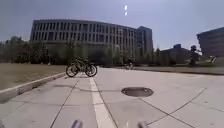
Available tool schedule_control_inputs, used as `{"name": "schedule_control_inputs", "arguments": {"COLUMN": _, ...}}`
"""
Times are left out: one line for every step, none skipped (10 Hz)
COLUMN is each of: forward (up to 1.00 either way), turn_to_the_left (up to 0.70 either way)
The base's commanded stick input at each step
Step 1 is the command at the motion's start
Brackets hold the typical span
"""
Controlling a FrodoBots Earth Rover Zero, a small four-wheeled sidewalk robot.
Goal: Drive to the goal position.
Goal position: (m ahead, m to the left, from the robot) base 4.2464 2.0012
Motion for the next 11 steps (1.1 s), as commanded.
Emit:
{"name": "schedule_control_inputs", "arguments": {"forward": 0.85, "turn_to_the_left": 0.34}}
{"name": "schedule_control_inputs", "arguments": {"forward": 0.85, "turn_to_the_left": 0.34}}
{"name": "schedule_control_inputs", "arguments": {"forward": 0.85, "turn_to_the_left": 0.34}}
{"name": "schedule_control_inputs", "arguments": {"forward": 0.85, "turn_to_the_left": 0.34}}
{"name": "schedule_control_inputs", "arguments": {"forward": 0.85, "turn_to_the_left": 0.34}}
{"name": "schedule_control_inputs", "arguments": {"forward": 0.85, "turn_to_the_left": 0.34}}
{"name": "schedule_control_inputs", "arguments": {"forward": 0.85, "turn_to_the_left": 0.34}}
{"name": "schedule_control_inputs", "arguments": {"forward": 0.85, "turn_to_the_left": 0.34}}
{"name": "schedule_control_inputs", "arguments": {"forward": 0.85, "turn_to_the_left": 0.34}}
{"name": "schedule_control_inputs", "arguments": {"forward": 0.85, "turn_to_the_left": 0.34}}
{"name": "schedule_control_inputs", "arguments": {"forward": 0.55, "turn_to_the_left": 0.52}}
